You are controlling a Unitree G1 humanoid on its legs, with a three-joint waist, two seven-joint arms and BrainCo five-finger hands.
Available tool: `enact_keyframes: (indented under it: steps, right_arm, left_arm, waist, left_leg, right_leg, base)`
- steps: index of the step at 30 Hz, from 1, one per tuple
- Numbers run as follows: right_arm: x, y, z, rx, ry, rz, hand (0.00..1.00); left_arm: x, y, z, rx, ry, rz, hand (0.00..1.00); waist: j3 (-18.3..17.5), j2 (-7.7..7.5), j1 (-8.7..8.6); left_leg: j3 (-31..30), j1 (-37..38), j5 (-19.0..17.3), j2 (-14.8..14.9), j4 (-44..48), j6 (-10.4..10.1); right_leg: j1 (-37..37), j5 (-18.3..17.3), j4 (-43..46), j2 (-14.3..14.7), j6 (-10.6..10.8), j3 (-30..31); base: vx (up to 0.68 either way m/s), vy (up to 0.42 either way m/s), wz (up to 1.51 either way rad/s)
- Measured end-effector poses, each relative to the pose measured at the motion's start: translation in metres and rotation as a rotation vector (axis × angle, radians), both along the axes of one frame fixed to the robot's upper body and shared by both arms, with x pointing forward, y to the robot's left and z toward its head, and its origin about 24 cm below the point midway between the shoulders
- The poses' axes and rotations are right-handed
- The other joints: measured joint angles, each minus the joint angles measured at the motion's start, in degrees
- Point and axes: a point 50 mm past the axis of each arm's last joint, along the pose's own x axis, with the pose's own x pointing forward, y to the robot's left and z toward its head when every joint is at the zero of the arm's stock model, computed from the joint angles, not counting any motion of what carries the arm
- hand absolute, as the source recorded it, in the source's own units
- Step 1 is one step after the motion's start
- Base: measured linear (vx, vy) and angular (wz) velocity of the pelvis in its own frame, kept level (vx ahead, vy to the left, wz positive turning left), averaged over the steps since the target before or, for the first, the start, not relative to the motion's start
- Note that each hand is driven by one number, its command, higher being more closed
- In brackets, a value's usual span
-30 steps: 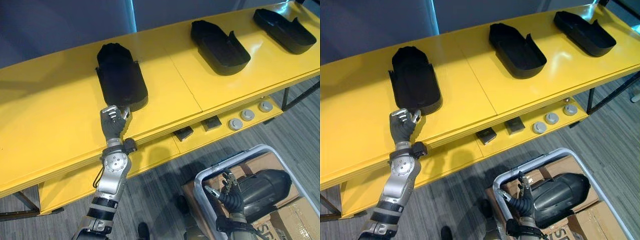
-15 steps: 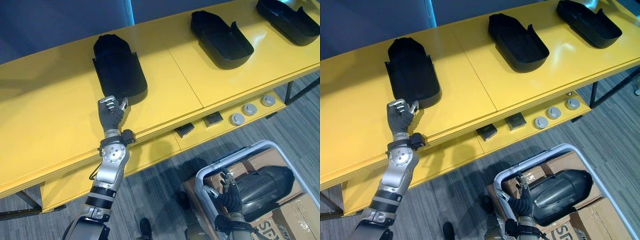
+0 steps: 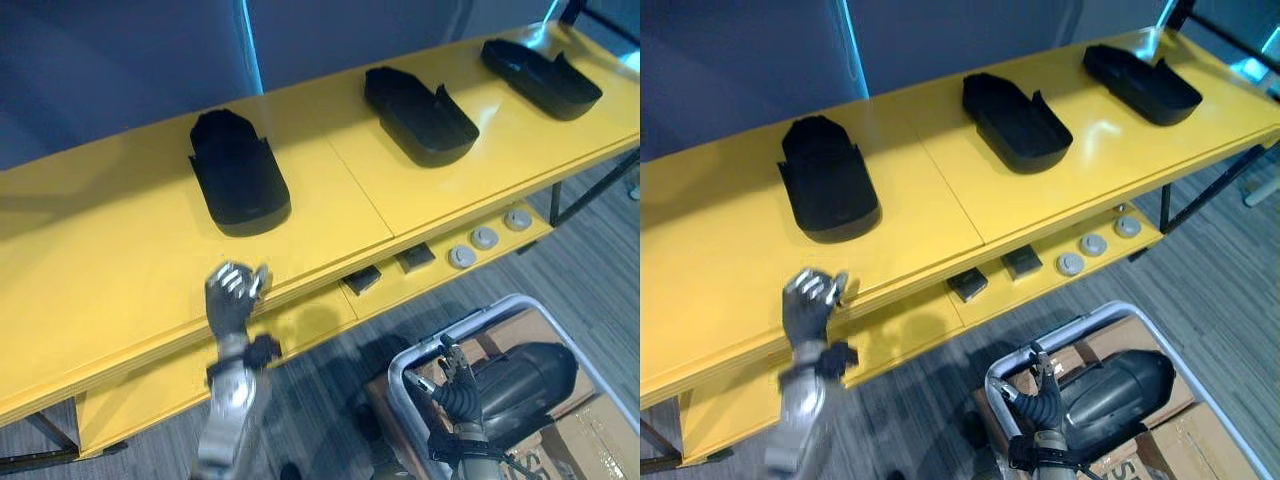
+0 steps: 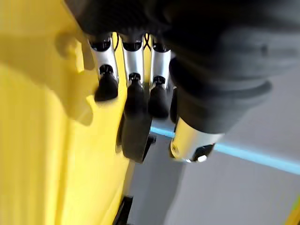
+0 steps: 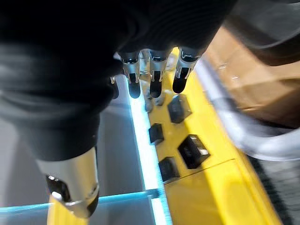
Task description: Walk over and take plastic housings, then place them on the shelf
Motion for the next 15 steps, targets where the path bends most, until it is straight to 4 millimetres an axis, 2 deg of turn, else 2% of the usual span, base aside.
enact_keyframes:
  steps: [1,2,3,6,7,8,9,10,11,12,13,14,15]
  right_arm:
    - [-0.002,-0.003,0.005,-0.003,-0.02,-0.007,0.0]
    - [-0.003,-0.005,0.011,-0.002,-0.044,-0.013,0.0]
    - [-0.004,-0.004,0.014,0.004,-0.056,-0.014,0.0]
    - [-0.017,0.009,0.03,0.05,-0.119,0.017,0.0]
    - [-0.018,0.013,0.034,0.058,-0.133,0.036,0.0]
    - [-0.017,0.013,0.034,0.06,-0.135,0.037,0.0]
    - [-0.016,0.012,0.033,0.06,-0.135,0.033,0.0]
    - [-0.015,0.009,0.027,0.054,-0.109,0.018,0.0]
    - [-0.013,0.005,0.018,0.047,-0.073,0.004,0.0]
    - [-0.013,0.003,0.014,0.042,-0.058,-0.006,0.0]
    - [-0.012,-0.002,0.007,0.03,-0.026,-0.028,0.0]
    - [-0.013,-0.006,0.001,0.021,-0.002,-0.05,0.0]
    - [-0.013,-0.009,-0.001,0.006,0.01,-0.063,0.0]
  left_arm:
    - [-0.009,-0.007,0.0,-0.013,-0.001,-0.023,0.0]
    - [-0.012,-0.015,0.005,0.003,-0.028,-0.048,0.0]
    - [-0.013,-0.018,0.008,0.014,-0.047,-0.062,0.0]
    - [-0.015,-0.034,0.015,0.066,-0.098,-0.123,0.0]
    - [-0.015,-0.039,0.017,0.086,-0.108,-0.137,0.0]
    - [-0.011,-0.045,0.016,0.109,-0.108,-0.154,0.0]
    - [-0.007,-0.047,0.014,0.122,-0.102,-0.164,0.0]
    - [0.001,-0.052,0.006,0.138,-0.067,-0.18,0.0]
    - [0.003,-0.053,-0.002,0.147,-0.032,-0.187,0.0]
    - [0.004,-0.053,-0.005,0.151,-0.02,-0.192,0.0]
    - [0.005,-0.054,-0.01,0.159,-0.001,-0.21,0.0]
    - [0.007,-0.055,-0.014,0.171,0.016,-0.226,0.0]
    - [0.008,-0.056,-0.017,0.177,0.028,-0.232,0.0]
  waist:
    - [-2.0,1.85,0.61]
    - [-3.5,2.6,0.65]
    - [-4.1,2.24,0.76]
    - [-6.0,-0.59,1.09]
    - [-6.8,-1.86,1.34]
    - [-7.3,-1.87,2.47]
    - [-7.2,-2.04,2.53]
    - [-7.4,-2.25,1.94]
    - [-7.2,-1.91,1.59]
    - [-7.0,-1.7,1.48]
    - [-7.1,-1.59,1.38]
    - [-7.1,-1.65,1.25]
    - [-7.2,-1.63,1.12]
  left_leg:
    - [-4.1,0.3,-2.5,0.1,0.5,-0.4]
    - [-3.9,1.1,-3.8,0.2,-0.6,0.6]
    - [-3.3,1.2,-3.9,-0.1,-1.0,0.8]
    - [3.5,1.1,-4.5,-1.3,0.5,2.0]
    - [8.3,0.5,-4.5,-0.8,1.1,3.0]
    - [14.2,0.1,-3.8,1.8,-0.4,3.9]
    - [17.1,0.4,-3.3,2.4,-1.4,4.0]
    - [22.1,1.9,-1.5,3.7,-3.8,4.3]
    - [27.3,3.8,-0.2,5.1,-6.4,4.2]
    - [29.6,4.6,0.1,5.8,-7.2,4.1]
    - [34.1,5.5,0.6,7.6,-7.3,3.7]
    - [37.9,6.2,0.7,9.2,-6.7,3.5]
    - [39.6,6.4,0.6,9.9,-6.4,3.4]
  right_leg:
    - [-0.2,-0.5,0.8,1.0,0.4,0.1]
    - [-0.7,-0.7,1.9,1.3,0.8,0.1]
    - [-1.2,-0.8,2.5,1.1,0.9,0.3]
    - [-2.8,1.4,2.7,0.5,3.0,5.6]
    - [-4.6,6.6,1.0,1.4,3.2,5.9]
    - [-4.9,15.9,-6.2,2.2,-0.9,0.3]
    - [-5.5,14.6,-4.2,2.1,-2.7,-7.4]
    - [-6.2,4.7,4.5,0.6,-5.9,-20.7]
    - [-5.6,-3.1,12.0,-1.6,-7.1,-29.0]
    - [-4.8,-6.0,14.7,-2.6,-6.8,-31.4]
    - [-3.0,-9.9,18.6,-4.9,-5.9,-34.7]
    - [-1.3,-12.2,21.1,-7.5,-5.9,-36.5]
    - [-0.6,-12.9,22.0,-8.8,-5.3,-37.3]
  base:
    - [-0.01,0.15,-0.26]
    - [-0.01,0.15,-0.14]
    - [-0.05,0.163,-0.22]
    - [-0.12,0.199,-0.95]
    - [-0.21,0.139,-2.11]
    - [-0.23,0.076,-2.29]
    - [-0.22,0.045,-2.26]
    - [-0.16,0.06,-2.04]
    - [-0.13,0.088,-2.02]
    - [-0.11,0.035,-2.13]
    - [-0.09,-0.027,-2.07]
    - [-0.1,-0.091,-1.99]
    - [-0.07,-0.117,-1.75]
